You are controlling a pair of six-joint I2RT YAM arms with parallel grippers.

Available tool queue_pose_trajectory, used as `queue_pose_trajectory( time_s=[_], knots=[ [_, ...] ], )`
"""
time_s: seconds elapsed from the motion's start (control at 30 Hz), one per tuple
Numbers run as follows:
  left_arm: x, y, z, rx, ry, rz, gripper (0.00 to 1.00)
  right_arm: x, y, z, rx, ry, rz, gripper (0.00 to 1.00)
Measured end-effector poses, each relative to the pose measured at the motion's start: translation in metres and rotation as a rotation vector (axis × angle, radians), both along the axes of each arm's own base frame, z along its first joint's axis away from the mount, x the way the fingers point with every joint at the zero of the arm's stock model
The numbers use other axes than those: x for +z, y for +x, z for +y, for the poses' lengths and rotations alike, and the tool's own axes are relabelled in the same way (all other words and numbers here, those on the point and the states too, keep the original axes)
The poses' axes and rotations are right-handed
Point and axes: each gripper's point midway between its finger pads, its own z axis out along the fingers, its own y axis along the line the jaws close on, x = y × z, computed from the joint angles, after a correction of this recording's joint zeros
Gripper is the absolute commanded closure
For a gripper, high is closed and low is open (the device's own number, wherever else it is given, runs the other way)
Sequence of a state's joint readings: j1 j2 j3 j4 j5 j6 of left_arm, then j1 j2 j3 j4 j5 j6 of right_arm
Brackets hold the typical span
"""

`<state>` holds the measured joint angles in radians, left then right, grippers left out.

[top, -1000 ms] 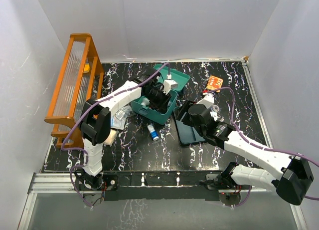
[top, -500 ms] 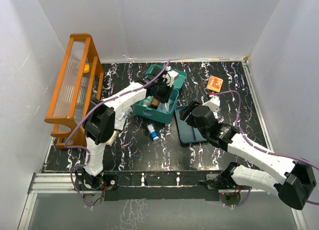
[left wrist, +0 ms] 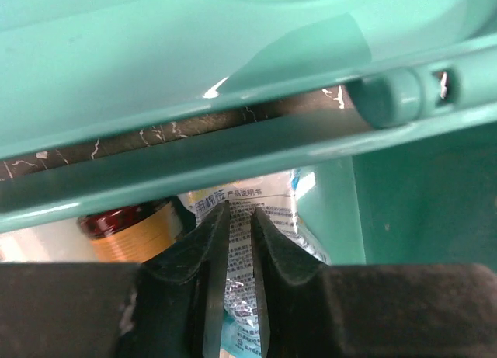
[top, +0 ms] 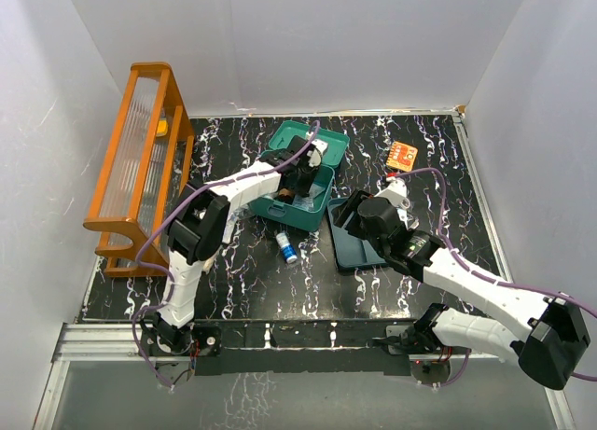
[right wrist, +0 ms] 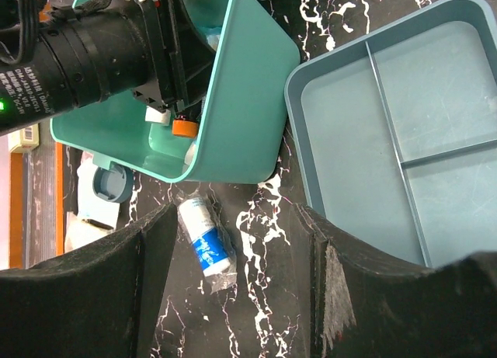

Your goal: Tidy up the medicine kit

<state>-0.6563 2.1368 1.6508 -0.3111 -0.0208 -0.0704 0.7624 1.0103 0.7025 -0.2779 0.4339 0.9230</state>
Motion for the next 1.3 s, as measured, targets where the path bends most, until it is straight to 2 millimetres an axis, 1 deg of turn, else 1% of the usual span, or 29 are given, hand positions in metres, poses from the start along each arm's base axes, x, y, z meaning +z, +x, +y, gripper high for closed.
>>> queue_pose_trajectory(
  time_s=[0.17,0.33,0.4,0.47,0.57,0.67,0.7,0.73,0.77,0.83,0.9,1.07,1.13,1.17,1.3],
  knots=[
    [-0.005,0.002,0.003,0.024,0.005,-0.013,0.83,-0.001,0.001,0.001,0.005,0.004,-0.004,0.42],
    [-0.002,0.000,-0.001,0.018,-0.022,-0.002,0.73,-0.002,0.000,0.000,0.006,0.004,-0.002,0.42],
    [0.003,-0.001,-0.005,0.013,-0.037,0.005,0.70,-0.002,0.000,0.001,0.008,0.005,-0.001,0.42],
    [0.016,0.000,-0.008,0.011,-0.063,-0.001,0.69,-0.002,0.000,0.001,0.009,0.004,-0.002,0.42],
    [0.043,0.002,-0.009,0.019,-0.104,-0.024,0.65,-0.002,0.000,0.000,0.011,0.001,-0.003,0.42],
    [0.079,-0.001,-0.005,0.028,-0.148,-0.058,0.58,-0.002,0.000,0.000,0.018,-0.009,-0.008,0.42],
    [0.095,-0.001,-0.002,0.034,-0.166,-0.080,0.57,-0.002,0.000,0.000,0.021,-0.013,-0.008,0.42],
    [0.106,-0.002,0.001,0.040,-0.177,-0.097,0.56,-0.002,0.000,0.000,0.024,-0.016,-0.007,0.42],
    [0.119,-0.003,0.007,0.050,-0.189,-0.120,0.55,-0.002,0.000,0.000,0.027,-0.019,-0.005,0.42],
    [0.137,-0.011,0.023,0.071,-0.203,-0.154,0.51,-0.002,0.000,0.002,0.036,-0.026,0.002,0.42],
    [0.146,-0.020,0.041,0.096,-0.204,-0.167,0.48,-0.001,0.001,0.006,0.047,-0.026,0.009,0.42],
    [0.147,-0.038,0.098,0.217,-0.164,-0.173,0.36,-0.003,-0.001,0.010,0.062,-0.013,0.023,0.42],
    [0.147,-0.047,0.120,0.274,-0.144,-0.179,0.33,-0.002,-0.002,0.011,0.067,-0.005,0.026,0.42],
    [0.148,-0.051,0.128,0.298,-0.137,-0.183,0.33,-0.002,-0.003,0.012,0.073,-0.002,0.028,0.42],
    [0.152,-0.072,0.148,0.363,-0.140,-0.192,0.31,-0.003,-0.006,0.017,0.102,0.008,0.037,0.42]
  ],
)
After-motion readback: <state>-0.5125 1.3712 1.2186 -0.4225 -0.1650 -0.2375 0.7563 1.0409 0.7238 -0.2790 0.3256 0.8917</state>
